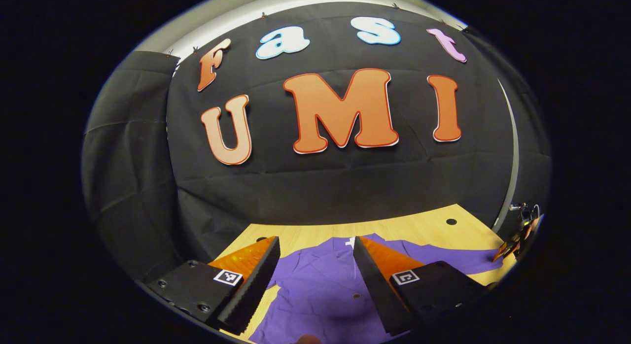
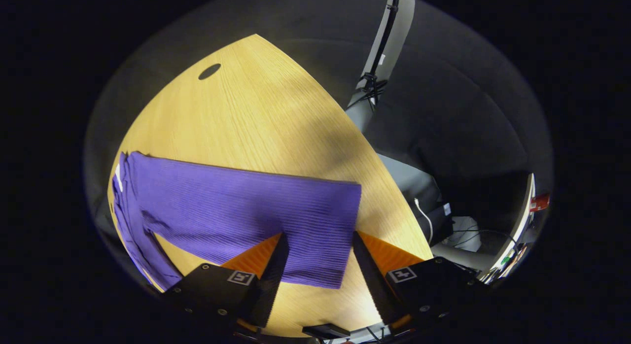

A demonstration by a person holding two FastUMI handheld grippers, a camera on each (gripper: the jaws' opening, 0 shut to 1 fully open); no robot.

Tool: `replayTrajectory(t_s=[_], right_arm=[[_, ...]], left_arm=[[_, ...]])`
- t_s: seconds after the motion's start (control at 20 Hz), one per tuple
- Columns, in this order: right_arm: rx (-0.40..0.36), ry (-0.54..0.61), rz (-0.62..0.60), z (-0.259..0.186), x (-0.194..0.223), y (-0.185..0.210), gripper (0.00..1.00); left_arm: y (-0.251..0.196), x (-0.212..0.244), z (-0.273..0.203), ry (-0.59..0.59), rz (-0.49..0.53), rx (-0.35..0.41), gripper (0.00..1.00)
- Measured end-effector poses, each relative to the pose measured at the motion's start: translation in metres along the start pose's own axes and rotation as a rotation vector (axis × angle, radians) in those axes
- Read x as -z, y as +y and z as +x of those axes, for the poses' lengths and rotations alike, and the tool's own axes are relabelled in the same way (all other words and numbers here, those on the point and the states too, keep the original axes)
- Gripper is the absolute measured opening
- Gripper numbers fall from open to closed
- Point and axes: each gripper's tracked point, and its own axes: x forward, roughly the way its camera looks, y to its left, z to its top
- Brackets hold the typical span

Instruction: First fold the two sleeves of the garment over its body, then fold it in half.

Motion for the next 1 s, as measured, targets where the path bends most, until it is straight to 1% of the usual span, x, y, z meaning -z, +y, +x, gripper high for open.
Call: replayTrajectory(t_s=[0.05,0.1,0.15,0.2,0.3,0.35,0.4,0.45,0.55,0.7,0.8,0.85,0.9,1.0], right_arm=[[0.0,0.02,0.004,0.0,0.002,0.003,0.76],[-0.002,0.029,0.014,0.0,0.001,0.007,0.6],[-0.007,0.031,0.023,0.0,-0.001,0.009,0.47],[-0.009,0.027,0.039,0.0,-0.002,0.009,0.38],[-0.049,0.031,0.083,0.001,-0.004,0.015,0.18],[-0.082,0.029,0.104,0.0,-0.004,0.02,0.08],[-0.104,0.028,0.123,-0.004,-0.004,0.023,0.07],[-0.12,0.01,0.131,-0.01,-0.006,0.024,0.05],[-0.135,-0.032,0.121,-0.026,-0.008,0.029,0.04],[-0.158,-0.1,0.099,-0.059,-0.011,0.047,0.04],[-0.177,-0.141,0.076,-0.085,-0.011,0.069,0.04],[-0.184,-0.164,0.065,-0.098,-0.01,0.08,0.04],[-0.188,-0.183,0.052,-0.111,-0.009,0.091,0.04],[-0.2,-0.218,0.022,-0.138,-0.006,0.116,0.04]], left_arm=[[0.001,0.002,-0.001,0.007,-0.006,-0.008,0.94],[0.002,0.004,0.0,0.012,-0.011,-0.015,0.94],[0.004,0.005,-0.001,0.015,-0.013,-0.025,0.94],[0.006,0.004,-0.002,0.015,-0.014,-0.035,0.94],[0.011,0.004,-0.004,0.015,-0.018,-0.049,0.94],[0.013,0.004,-0.004,0.017,-0.02,-0.05,0.94],[0.014,0.004,-0.005,0.013,-0.019,-0.052,0.96],[0.018,0.004,-0.005,0.013,-0.018,-0.053,0.94],[0.023,0.004,0.0,0.012,-0.023,-0.046,0.94],[0.036,0.005,0.006,0.006,-0.029,-0.021,0.94],[0.047,0.004,0.01,-0.002,-0.026,0.004,0.94],[0.054,0.003,0.011,-0.005,-0.025,0.016,0.96],[0.062,0.004,0.013,-0.009,-0.025,0.023,0.94],[0.08,0.007,0.018,-0.003,-0.029,0.036,0.94]])
